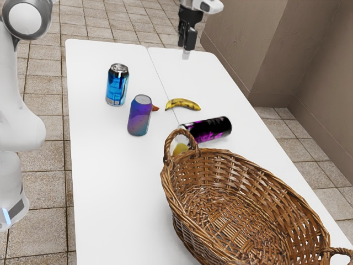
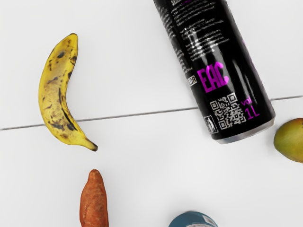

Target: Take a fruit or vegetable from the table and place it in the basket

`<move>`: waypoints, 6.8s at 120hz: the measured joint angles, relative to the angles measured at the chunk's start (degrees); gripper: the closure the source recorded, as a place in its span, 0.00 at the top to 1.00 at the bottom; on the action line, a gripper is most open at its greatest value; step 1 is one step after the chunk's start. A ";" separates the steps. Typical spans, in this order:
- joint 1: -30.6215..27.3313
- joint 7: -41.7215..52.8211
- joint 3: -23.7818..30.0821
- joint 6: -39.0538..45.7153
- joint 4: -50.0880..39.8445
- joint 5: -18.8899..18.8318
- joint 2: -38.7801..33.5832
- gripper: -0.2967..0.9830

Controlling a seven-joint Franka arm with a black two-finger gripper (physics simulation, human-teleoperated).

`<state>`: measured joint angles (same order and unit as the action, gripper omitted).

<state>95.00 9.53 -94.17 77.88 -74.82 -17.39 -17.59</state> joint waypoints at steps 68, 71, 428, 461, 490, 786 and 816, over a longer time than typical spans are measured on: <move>-0.25 2.77 -0.05 4.85 0.00 -0.10 -0.02 0.77; -0.19 2.80 -0.09 4.88 0.00 -0.11 -0.08 0.77; -32.20 2.29 13.54 35.17 -46.57 -10.56 -3.86 0.77; -32.16 2.70 13.08 35.40 -46.89 -10.57 -3.86 0.74; -31.19 2.95 11.94 35.47 -46.85 -10.65 -3.86 0.62; 42.29 -1.43 0.01 11.84 -13.87 -8.63 0.36 0.34; 60.89 -1.91 -16.36 11.76 -8.64 -9.05 -3.49 0.34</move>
<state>155.89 7.62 -110.53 89.64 -83.46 -26.44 -21.08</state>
